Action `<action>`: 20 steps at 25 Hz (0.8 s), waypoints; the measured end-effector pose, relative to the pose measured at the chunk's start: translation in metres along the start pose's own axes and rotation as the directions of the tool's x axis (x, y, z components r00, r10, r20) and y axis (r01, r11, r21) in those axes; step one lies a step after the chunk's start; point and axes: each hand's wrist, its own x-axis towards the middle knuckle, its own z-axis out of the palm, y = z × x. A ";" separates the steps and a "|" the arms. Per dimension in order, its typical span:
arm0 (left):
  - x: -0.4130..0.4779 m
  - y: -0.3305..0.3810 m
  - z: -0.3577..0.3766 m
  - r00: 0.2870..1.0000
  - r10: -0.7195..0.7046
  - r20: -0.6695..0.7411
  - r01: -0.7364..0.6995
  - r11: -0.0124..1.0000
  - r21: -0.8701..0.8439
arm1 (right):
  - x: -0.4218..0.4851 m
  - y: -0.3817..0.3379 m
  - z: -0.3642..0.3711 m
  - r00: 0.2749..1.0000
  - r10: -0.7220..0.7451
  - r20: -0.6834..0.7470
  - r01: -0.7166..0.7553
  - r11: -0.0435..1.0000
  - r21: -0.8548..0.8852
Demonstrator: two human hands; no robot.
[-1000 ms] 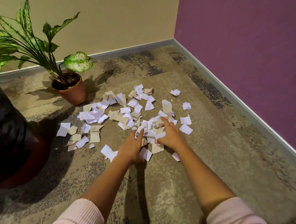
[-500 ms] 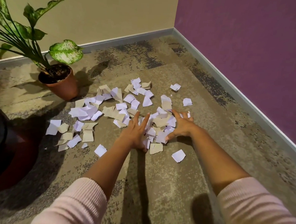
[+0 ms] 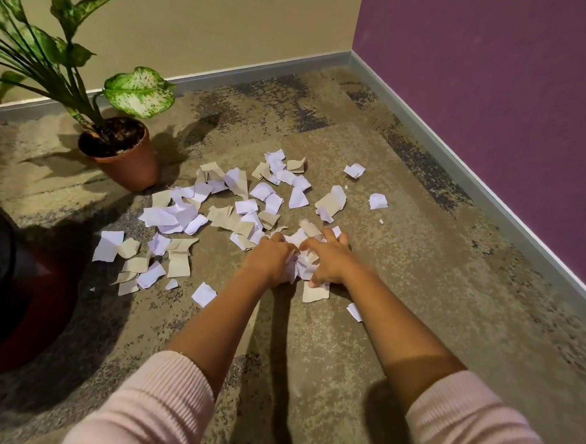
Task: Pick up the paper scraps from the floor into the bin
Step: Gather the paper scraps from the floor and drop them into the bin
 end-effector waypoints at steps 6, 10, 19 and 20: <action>-0.025 -0.009 0.001 0.997 0.010 -0.080 -0.016 0.997 -0.072 | -0.021 -0.008 0.015 0.990 0.046 -0.133 -0.027 0.989 0.143; -0.047 -0.016 -0.008 0.990 -0.020 -0.138 0.004 0.993 -0.115 | -0.040 -0.022 0.008 0.982 0.056 -0.180 -0.018 0.978 0.207; -0.082 -0.039 -0.062 0.967 -0.073 -0.245 0.039 0.989 -0.142 | -0.077 -0.072 -0.038 0.957 0.098 -0.273 -0.006 0.948 0.320; -0.084 -0.042 -0.070 0.966 -0.070 -0.247 0.035 0.989 -0.142 | -0.079 -0.079 -0.043 0.953 0.099 -0.287 0.003 0.942 0.335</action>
